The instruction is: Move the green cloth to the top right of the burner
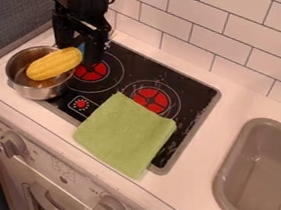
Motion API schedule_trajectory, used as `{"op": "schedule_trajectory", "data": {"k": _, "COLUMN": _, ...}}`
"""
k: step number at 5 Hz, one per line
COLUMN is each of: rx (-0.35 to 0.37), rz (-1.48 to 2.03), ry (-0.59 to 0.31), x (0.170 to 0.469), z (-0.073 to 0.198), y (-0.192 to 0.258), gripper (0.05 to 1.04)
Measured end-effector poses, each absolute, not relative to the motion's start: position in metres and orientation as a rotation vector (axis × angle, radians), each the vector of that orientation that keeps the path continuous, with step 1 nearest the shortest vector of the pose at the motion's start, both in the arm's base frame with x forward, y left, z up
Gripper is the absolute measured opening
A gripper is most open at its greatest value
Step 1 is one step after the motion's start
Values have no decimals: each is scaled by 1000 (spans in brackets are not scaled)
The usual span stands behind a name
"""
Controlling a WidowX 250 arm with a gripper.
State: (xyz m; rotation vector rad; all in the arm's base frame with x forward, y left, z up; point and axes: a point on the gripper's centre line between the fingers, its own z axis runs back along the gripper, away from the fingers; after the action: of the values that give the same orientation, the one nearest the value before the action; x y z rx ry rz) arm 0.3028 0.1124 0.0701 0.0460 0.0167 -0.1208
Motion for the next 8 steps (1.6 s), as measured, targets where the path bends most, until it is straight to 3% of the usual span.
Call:
{"op": "schedule_trajectory", "data": {"k": 1, "rx": 38, "rz": -117, "ry": 35, "x": 301, "z": 62, "y": 111, "gripper": 1001}}
{"op": "schedule_trajectory", "data": {"k": 2, "rx": 35, "rz": -196, "ry": 44, "x": 283, "z": 63, "y": 67, "gripper": 999}}
{"op": "schedule_trajectory", "data": {"k": 3, "rx": 66, "rz": -246, "ry": -6, "x": 262, "z": 77, "y": 35, "gripper": 999}}
{"op": "schedule_trajectory", "data": {"k": 4, "rx": 60, "rz": -291, "ry": -11, "x": 248, "z": 71, "y": 8, "gripper": 999}}
{"op": "schedule_trajectory", "data": {"k": 5, "rx": 35, "rz": -230, "ry": 52, "x": 249, "z": 37, "y": 3, "gripper": 998}}
{"op": "schedule_trajectory", "data": {"k": 6, "rx": -22, "rz": -133, "ry": 31, "x": 261, "z": 6, "y": 10, "gripper": 997}}
{"op": "schedule_trajectory", "data": {"k": 8, "rx": -79, "rz": -31, "ry": -25, "x": 282, "z": 2, "y": 21, "gripper": 999}}
